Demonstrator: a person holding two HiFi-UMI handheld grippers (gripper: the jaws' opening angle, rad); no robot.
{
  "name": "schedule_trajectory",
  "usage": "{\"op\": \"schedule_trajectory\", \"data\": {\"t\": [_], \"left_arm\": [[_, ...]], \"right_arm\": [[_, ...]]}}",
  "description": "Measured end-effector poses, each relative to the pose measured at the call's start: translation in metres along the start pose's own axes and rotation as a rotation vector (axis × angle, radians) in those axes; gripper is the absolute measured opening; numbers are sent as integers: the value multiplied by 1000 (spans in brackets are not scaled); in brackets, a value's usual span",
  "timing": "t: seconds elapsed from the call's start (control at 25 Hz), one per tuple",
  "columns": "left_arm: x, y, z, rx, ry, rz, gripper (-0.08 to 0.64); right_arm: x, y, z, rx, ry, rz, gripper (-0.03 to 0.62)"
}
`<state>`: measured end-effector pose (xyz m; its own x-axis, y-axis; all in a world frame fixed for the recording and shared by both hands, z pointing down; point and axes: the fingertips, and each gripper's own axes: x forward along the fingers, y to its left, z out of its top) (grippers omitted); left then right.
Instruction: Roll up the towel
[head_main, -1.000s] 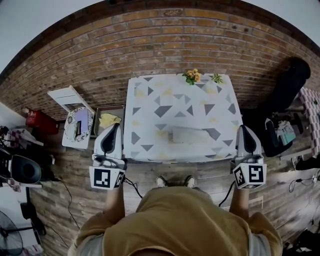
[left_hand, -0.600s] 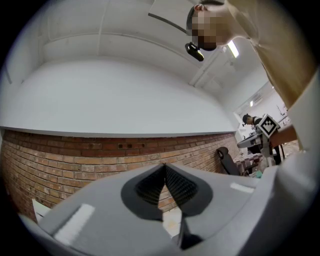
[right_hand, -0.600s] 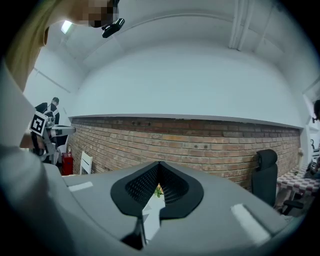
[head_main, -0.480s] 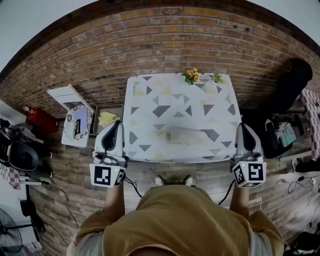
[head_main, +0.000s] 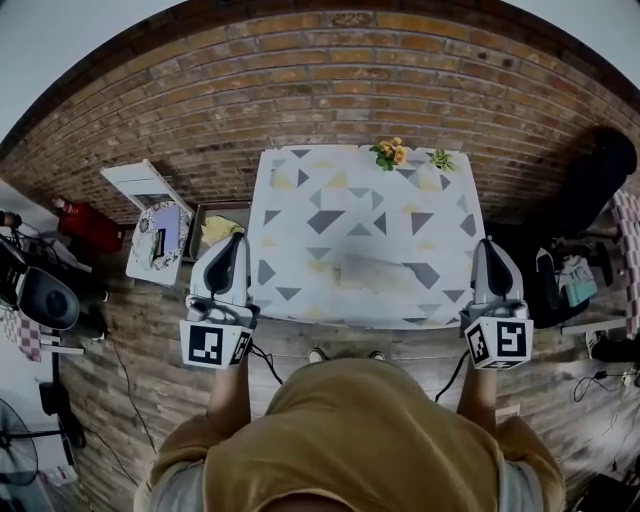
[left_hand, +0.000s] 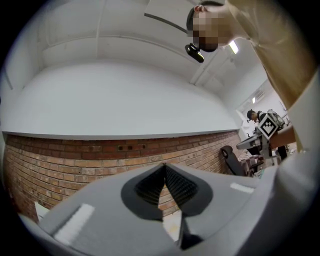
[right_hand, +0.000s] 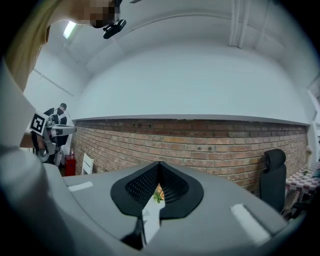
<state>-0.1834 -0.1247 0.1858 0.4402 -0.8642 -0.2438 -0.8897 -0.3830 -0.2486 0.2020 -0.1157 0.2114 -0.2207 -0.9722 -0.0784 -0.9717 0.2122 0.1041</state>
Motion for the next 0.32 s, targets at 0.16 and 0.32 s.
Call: {"op": "schedule_trajectory", "data": {"t": [0.16, 0.32], "left_arm": [[3, -3, 5, 14, -1, 12, 63], [6, -10, 14, 35, -7, 27, 63]], "right_arm": [[10, -4, 0, 17, -20, 12, 5], [14, -11, 4, 25, -43, 23, 5]]}}
